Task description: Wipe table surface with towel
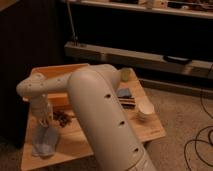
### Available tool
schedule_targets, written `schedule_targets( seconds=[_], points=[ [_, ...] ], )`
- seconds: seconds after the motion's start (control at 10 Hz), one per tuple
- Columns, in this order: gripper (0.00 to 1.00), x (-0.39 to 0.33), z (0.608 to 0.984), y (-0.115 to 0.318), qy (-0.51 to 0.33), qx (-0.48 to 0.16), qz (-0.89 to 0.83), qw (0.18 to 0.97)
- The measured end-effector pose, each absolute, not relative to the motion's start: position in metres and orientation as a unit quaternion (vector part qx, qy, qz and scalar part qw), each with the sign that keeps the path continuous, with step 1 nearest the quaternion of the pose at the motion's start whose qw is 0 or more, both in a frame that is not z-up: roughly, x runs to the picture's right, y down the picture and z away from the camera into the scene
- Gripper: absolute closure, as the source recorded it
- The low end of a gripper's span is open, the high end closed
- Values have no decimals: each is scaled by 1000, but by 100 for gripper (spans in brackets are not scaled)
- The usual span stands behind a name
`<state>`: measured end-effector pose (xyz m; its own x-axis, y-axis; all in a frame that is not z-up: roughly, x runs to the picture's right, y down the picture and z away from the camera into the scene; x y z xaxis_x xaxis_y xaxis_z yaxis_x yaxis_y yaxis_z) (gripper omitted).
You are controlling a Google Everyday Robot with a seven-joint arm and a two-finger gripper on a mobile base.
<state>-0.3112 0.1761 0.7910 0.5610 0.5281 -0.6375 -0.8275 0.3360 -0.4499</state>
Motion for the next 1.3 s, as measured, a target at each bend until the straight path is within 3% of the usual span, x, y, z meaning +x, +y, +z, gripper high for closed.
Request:
schedule_targets(
  seconds=[0.3,0.7,0.9,1.3],
  points=[
    [100,-235,797,170,220,-368,467,774],
    [100,-160,776,197,237,-376,475,760],
    [100,-161,757,217,229,-392,460,763],
    [100,-232,702,270,191,-427,389,794]
  ],
)
